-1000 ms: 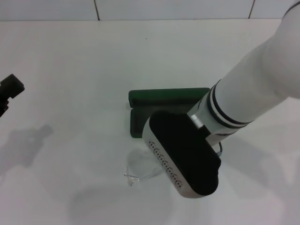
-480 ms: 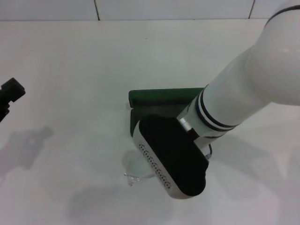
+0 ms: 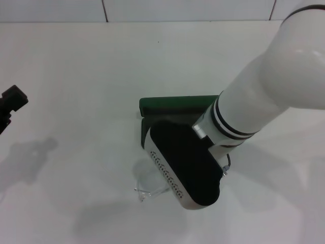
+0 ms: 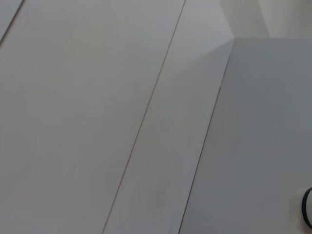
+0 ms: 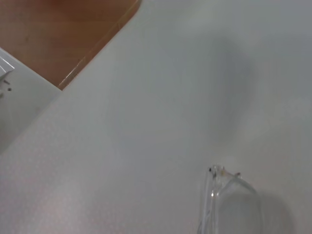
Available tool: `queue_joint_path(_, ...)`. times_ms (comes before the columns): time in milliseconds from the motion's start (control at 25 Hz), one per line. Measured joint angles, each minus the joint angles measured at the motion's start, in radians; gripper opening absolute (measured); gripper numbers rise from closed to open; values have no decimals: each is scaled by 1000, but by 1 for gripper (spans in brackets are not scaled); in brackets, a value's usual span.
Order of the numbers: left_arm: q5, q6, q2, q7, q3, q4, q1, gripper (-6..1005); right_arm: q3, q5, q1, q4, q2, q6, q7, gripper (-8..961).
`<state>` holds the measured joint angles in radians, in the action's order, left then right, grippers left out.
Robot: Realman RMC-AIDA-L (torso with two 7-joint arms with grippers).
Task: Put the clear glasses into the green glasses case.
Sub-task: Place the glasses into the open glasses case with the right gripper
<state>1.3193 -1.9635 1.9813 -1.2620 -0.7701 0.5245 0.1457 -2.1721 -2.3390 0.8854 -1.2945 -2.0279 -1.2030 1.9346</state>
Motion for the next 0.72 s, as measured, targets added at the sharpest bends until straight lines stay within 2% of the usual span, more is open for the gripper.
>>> queue_joint_path(720,9,0,3,0,5,0,2,48,-19,1,2,35,0,36,-2,512)
